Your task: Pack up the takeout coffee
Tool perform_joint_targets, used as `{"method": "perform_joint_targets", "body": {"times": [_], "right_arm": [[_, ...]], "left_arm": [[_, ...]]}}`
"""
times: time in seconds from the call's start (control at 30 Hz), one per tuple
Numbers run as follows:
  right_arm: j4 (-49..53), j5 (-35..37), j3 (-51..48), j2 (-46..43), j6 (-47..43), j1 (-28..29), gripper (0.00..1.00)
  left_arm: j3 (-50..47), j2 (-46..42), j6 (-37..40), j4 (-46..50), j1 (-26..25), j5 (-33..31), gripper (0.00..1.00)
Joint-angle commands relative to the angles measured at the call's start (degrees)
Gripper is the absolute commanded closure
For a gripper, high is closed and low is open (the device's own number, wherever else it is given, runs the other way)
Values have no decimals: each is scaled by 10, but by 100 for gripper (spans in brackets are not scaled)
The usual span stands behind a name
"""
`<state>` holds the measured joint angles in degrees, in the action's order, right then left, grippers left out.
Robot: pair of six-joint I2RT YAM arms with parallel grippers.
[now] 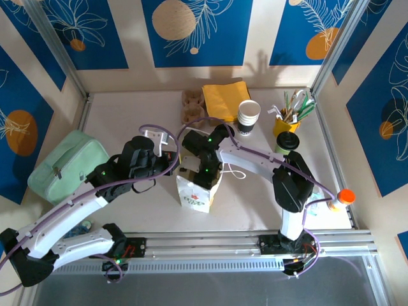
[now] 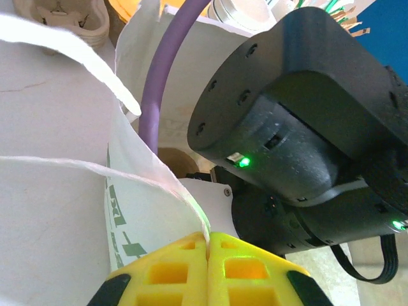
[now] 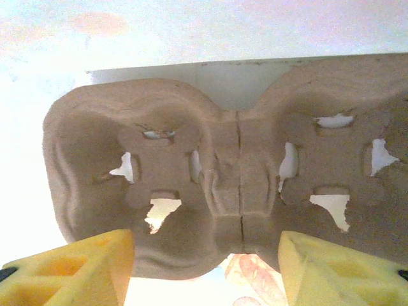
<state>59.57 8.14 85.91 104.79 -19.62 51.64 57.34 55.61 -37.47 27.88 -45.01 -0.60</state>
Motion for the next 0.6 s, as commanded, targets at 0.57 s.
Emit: {"method": "perform_joint_targets", "body": {"times": [0.57], "right_arm": [[11, 1, 36, -54, 4, 29, 51]], "left_arm": [[15, -12, -32, 19, 3, -11, 100]]}}
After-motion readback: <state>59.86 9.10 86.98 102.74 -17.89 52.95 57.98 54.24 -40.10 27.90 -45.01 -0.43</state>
